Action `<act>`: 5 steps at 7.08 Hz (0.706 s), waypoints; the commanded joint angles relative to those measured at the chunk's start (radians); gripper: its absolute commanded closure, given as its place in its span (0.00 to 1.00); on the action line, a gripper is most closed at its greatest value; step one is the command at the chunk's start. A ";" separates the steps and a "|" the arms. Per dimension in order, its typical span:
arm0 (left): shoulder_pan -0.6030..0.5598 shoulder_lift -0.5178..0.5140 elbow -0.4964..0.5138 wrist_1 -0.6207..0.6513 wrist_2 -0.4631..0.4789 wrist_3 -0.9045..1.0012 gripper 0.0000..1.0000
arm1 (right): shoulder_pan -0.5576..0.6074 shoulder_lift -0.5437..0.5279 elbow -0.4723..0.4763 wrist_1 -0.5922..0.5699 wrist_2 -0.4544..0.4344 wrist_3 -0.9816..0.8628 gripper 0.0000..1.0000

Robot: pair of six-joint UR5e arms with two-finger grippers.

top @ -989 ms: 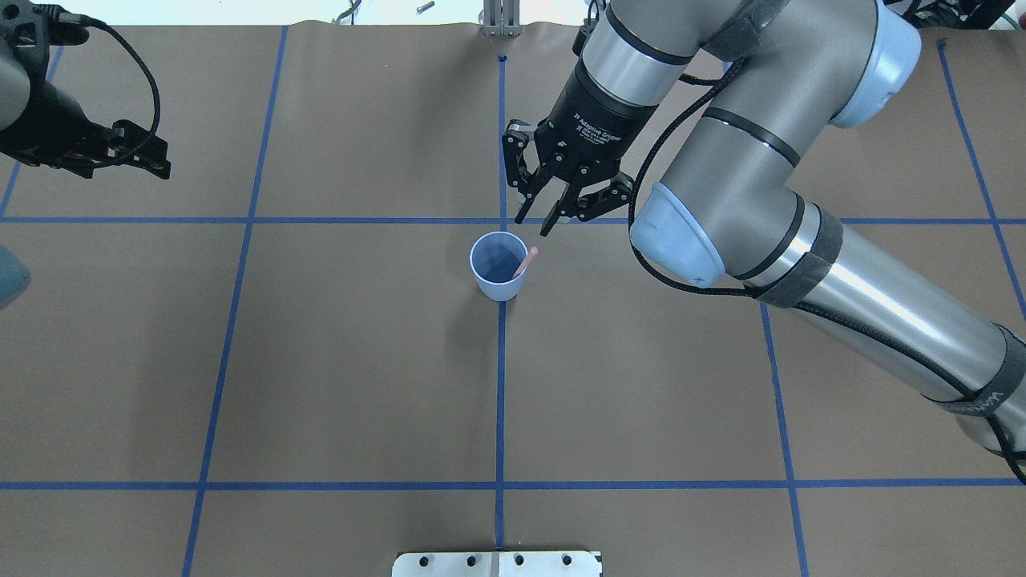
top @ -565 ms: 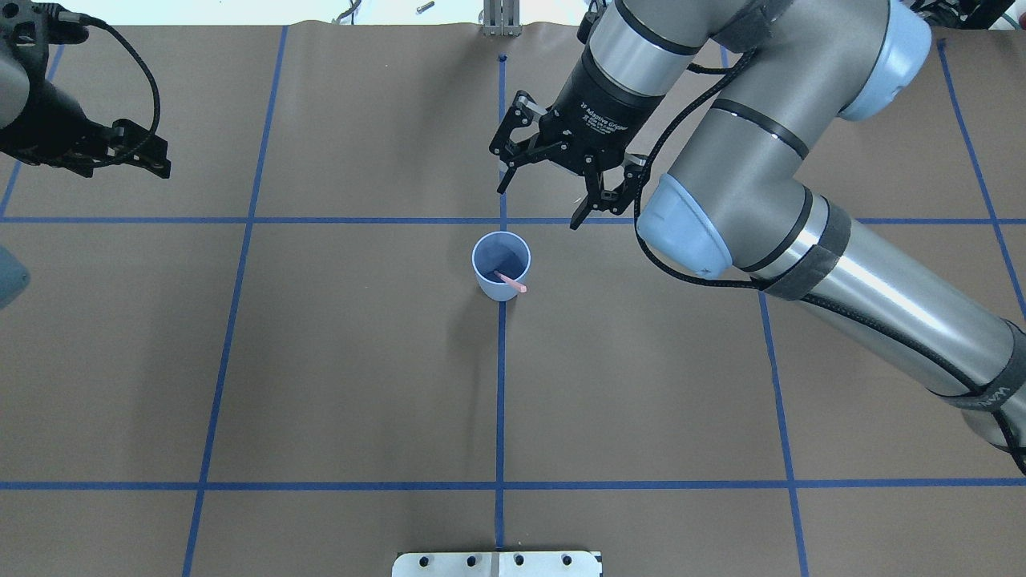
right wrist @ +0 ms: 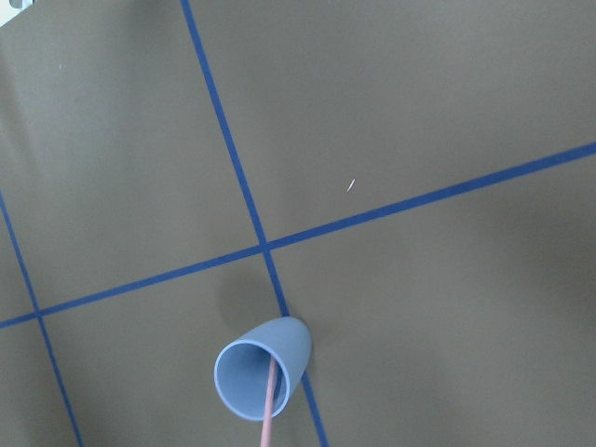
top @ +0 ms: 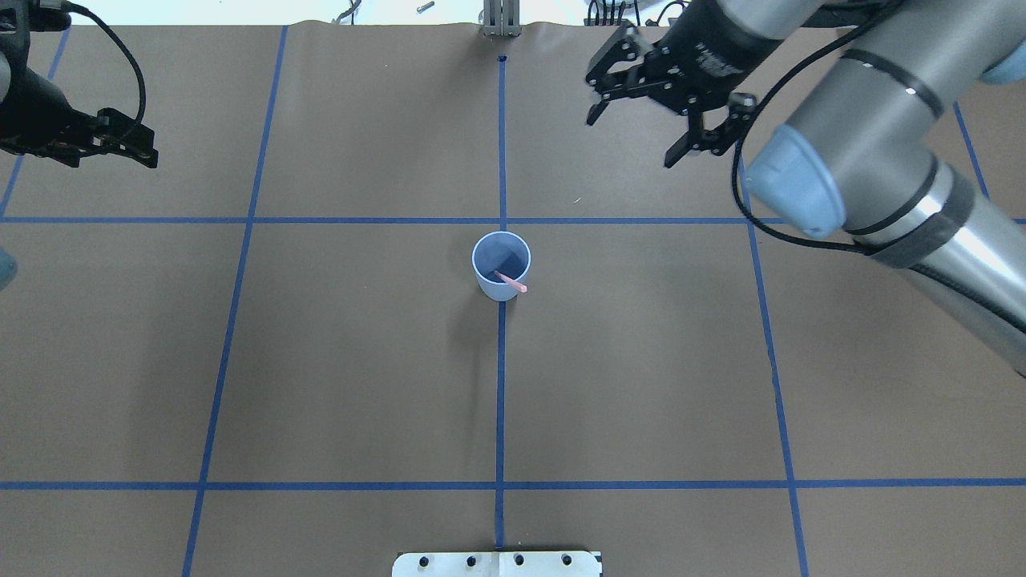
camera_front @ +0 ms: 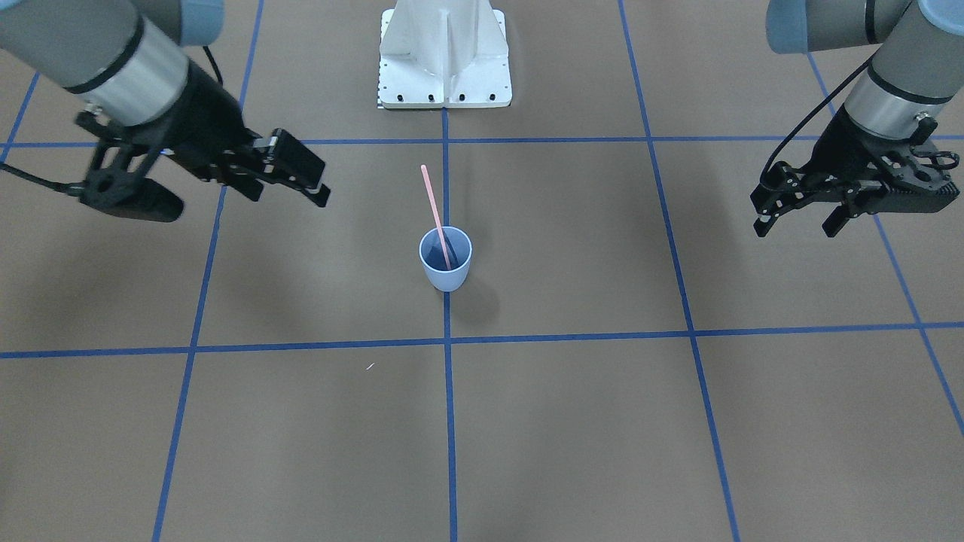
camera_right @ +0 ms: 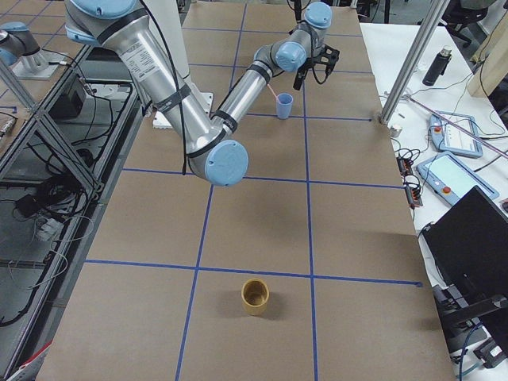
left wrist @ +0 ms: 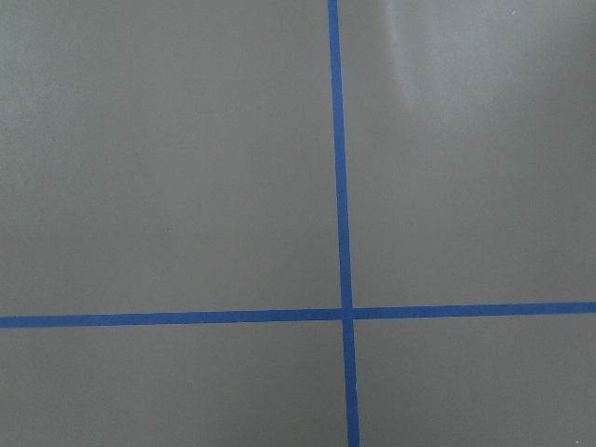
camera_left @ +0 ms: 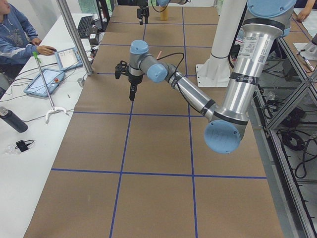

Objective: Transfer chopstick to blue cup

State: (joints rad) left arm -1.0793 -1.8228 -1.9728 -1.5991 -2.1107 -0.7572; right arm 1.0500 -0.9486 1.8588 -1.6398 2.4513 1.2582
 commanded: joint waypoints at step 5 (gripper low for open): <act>-0.204 0.158 -0.001 -0.001 -0.199 0.439 0.02 | 0.273 -0.384 -0.061 0.003 -0.110 -0.796 0.00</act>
State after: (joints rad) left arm -1.2355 -1.7092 -1.9747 -1.5992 -2.2655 -0.4226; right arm 1.2738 -1.2631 1.8425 -1.6384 2.3646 0.6626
